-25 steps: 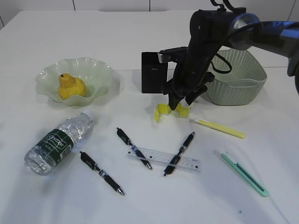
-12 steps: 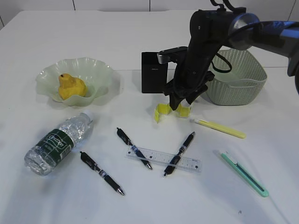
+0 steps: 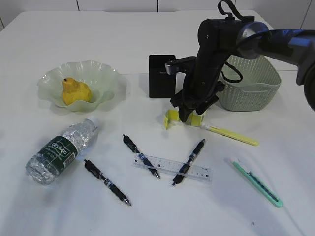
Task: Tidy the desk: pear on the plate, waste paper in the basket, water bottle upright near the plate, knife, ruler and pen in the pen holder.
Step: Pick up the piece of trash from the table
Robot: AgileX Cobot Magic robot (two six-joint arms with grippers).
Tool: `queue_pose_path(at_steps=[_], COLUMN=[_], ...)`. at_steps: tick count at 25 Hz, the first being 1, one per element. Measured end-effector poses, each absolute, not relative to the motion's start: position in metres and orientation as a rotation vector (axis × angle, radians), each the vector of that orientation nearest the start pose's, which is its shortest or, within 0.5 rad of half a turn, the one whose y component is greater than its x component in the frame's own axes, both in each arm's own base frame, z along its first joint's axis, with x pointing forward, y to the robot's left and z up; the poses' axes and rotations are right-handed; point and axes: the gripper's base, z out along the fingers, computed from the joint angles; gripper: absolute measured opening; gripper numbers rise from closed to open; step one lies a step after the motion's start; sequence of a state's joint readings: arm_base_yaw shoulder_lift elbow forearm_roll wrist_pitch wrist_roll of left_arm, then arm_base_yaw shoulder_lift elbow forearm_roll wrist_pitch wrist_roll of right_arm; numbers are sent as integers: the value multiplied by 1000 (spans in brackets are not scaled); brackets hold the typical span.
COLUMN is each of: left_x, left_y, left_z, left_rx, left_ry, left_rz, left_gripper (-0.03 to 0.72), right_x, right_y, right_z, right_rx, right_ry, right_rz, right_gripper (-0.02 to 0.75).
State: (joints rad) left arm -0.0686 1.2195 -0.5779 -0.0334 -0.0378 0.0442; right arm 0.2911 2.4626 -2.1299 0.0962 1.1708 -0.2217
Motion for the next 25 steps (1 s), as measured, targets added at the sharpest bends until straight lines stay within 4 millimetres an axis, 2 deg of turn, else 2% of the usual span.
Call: queue_pose_path(at_steps=[6,9,25], left_x=[242,242,242], left_y=[-17,-17,-17], left_z=[243,243,243], left_rx=[82,82,82], left_ry=[2086,2086,2087], left_rz=[-34,-34,-34], left_gripper=[286,286,281], right_x=[483,484,484], right_y=[152,151,151], right_z=[141,141,141], right_rx=[-723,-729,-772], right_ry=[2899,2897,2883], right_rz=[123,105,98], right_gripper=[448,416,11])
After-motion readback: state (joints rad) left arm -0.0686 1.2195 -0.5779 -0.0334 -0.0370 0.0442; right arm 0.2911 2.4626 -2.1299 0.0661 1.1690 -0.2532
